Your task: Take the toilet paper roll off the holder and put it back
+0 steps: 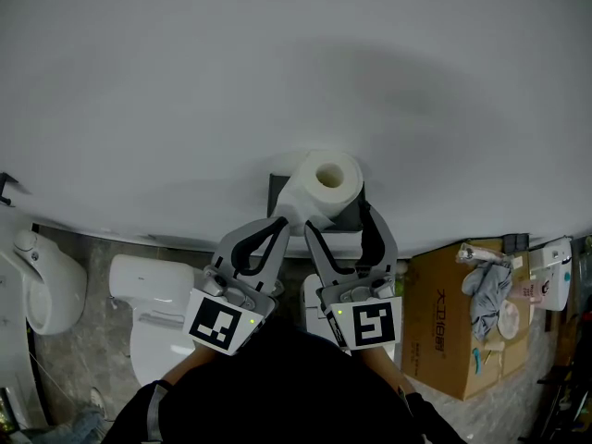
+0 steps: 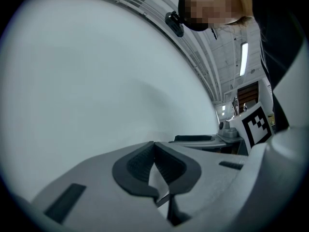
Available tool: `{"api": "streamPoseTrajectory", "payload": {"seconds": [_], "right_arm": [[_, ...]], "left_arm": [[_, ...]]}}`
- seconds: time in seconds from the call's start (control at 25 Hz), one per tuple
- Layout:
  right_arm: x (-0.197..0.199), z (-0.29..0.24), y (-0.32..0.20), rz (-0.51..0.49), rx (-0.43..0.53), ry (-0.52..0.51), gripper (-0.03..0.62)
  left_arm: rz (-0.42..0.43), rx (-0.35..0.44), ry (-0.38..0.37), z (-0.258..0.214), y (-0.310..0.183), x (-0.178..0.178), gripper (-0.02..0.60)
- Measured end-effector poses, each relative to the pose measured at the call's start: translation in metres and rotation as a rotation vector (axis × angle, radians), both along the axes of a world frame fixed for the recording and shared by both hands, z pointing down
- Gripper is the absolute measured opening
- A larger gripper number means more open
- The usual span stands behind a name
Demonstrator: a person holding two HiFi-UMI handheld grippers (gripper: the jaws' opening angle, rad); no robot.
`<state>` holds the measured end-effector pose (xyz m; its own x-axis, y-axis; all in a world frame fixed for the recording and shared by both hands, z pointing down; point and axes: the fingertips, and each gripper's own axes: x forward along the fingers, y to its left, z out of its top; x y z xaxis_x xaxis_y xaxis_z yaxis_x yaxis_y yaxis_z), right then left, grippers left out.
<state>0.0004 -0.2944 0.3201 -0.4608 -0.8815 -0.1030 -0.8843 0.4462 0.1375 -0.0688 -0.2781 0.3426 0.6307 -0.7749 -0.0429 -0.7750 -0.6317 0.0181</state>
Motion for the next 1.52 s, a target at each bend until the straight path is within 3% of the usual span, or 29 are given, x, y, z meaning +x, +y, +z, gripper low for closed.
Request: {"api": "streamPoseTrajectory", "payload": {"seconds": [0.32,1.04,1.52], "right_arm": [[0.0,0.001,-0.013,-0.005,-0.117,0.024,0.347],[-0.01,0.004,-0.035,-0.017,-0.149,0.018,0.351],[-0.007,0.005,-0.039,0.028,-0.169,0.04,0.348]], "left_arm": [[-0.015,0.006,-0.009,-0.002,-0.005,-0.002,0.006],[-0.049,0.006,-0.01,0.0,-0.01,-0.011,0.006],[-0.059,0.007,-0.015,-0.001,-0.007,-0.012,0.006]]}}
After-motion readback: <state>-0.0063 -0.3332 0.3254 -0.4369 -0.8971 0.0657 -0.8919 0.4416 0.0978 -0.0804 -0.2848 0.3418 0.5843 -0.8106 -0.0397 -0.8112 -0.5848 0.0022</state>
